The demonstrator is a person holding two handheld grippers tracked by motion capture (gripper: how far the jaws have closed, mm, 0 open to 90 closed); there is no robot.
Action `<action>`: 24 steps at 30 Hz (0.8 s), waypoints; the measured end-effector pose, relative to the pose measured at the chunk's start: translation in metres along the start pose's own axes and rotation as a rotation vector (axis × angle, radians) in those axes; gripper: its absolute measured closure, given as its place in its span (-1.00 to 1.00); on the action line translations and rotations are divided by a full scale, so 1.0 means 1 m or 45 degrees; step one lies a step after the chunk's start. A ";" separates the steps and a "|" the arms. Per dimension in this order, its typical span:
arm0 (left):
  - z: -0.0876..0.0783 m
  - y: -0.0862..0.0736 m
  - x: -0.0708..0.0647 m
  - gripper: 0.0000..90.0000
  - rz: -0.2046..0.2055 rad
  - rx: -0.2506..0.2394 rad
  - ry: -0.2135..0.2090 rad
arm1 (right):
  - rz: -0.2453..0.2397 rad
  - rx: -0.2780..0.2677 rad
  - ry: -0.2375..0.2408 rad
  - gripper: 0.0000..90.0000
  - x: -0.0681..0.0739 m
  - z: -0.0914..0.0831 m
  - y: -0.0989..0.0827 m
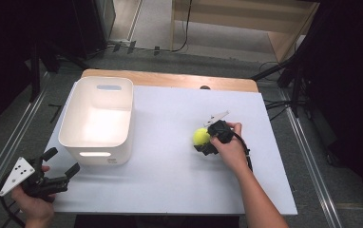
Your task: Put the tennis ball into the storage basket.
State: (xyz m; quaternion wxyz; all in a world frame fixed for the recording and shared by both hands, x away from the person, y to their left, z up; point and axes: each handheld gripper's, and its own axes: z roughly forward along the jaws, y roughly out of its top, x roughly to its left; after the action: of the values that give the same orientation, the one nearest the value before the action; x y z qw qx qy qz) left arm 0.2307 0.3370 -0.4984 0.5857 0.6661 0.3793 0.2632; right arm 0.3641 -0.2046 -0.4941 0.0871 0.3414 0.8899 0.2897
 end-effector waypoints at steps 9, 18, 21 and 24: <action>0.000 0.000 0.000 -1.00 -0.002 0.000 -0.003 | 0.009 0.005 0.003 -0.80 0.001 0.004 0.001; 0.000 0.000 0.000 -1.00 0.000 0.001 -0.003 | 0.013 -0.001 0.008 -0.57 0.000 0.006 0.000; 0.000 0.000 0.000 -1.00 -0.003 0.000 -0.003 | 0.007 -0.005 0.009 -0.52 0.000 0.006 0.001; 0.000 0.000 0.000 -1.00 -0.002 0.002 -0.001 | 0.007 -0.008 0.011 -0.51 0.000 0.007 0.001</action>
State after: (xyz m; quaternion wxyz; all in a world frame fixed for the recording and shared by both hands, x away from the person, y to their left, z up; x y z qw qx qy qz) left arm 0.2309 0.3374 -0.4984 0.5855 0.6664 0.3798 0.2623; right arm 0.3667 -0.2007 -0.4992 0.0835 0.3421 0.8885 0.2943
